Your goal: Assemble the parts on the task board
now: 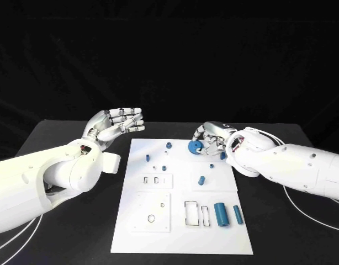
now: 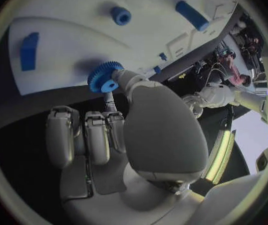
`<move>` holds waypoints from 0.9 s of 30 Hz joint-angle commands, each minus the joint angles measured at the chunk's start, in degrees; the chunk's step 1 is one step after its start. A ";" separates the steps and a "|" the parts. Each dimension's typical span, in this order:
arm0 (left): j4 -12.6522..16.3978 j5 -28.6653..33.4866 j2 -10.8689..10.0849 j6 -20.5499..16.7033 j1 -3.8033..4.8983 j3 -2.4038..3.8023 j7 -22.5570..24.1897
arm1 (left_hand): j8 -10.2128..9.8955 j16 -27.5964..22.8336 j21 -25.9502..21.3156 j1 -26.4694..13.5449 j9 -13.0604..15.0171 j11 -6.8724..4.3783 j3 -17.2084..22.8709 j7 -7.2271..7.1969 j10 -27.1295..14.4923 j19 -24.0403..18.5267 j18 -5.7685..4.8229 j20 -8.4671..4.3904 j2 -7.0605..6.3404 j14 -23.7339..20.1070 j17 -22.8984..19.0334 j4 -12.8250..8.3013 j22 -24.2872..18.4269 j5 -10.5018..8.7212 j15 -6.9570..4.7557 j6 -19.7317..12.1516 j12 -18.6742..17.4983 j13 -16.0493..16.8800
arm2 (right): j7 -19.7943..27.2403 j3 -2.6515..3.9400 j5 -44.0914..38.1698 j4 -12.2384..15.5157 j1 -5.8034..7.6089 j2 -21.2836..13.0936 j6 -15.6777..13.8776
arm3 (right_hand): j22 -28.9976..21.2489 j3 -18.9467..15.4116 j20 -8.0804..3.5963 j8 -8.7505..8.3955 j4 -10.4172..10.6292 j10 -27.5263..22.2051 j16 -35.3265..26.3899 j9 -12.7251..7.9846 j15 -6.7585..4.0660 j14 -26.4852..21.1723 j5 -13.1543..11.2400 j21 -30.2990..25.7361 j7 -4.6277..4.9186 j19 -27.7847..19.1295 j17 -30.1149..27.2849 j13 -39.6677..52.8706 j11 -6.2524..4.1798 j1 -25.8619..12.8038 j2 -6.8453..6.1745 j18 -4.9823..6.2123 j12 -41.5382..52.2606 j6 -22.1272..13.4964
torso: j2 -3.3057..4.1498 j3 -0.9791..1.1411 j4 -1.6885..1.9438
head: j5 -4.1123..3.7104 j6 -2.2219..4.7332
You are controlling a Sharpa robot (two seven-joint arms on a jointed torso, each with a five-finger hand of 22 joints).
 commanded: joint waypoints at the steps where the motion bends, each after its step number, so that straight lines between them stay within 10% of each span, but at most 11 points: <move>1: 0.04 -0.27 0.23 0.94 0.07 0.05 0.36 | -0.19 -0.36 0.04 0.18 -0.02 0.02 0.10 3.62 -0.11 0.10 0.32 0.09 -0.28 -0.09 0.07 0.19 -0.08 -0.25 0.21 -0.17 -0.29 -0.05 | -2.16 0.02 -6.52 1.41 0.08 1.15 -4.39 | 7.02 0.44 -0.22 0.45 -0.19 2.73 0.19 0.78 -0.52 6.05 -0.39 0.24 -1.26 0.69 14.92 11.11 -0.36 -0.81 -0.04 -0.66 0.22 3.02 | 0.02 0.03 0.10 | 0.09 0.05; 27: -0.27 -0.28 0.99 1.06 0.08 0.05 0.22 | -0.18 -0.40 0.02 0.32 -0.01 0.02 0.17 3.59 -0.12 0.09 0.32 0.09 -0.23 -0.10 0.08 0.12 -0.11 -0.26 0.21 -0.06 -0.29 -0.05 | -4.32 -0.43 -10.75 -2.87 -1.65 11.03 -3.90 | 6.99 1.08 -0.31 0.25 -0.73 2.73 0.18 0.77 -0.57 6.05 -1.16 0.13 -1.21 0.67 14.91 11.09 -0.36 -2.21 -0.22 -0.65 0.16 2.62 | 0.10 0.03 0.08 | 0.54 -0.42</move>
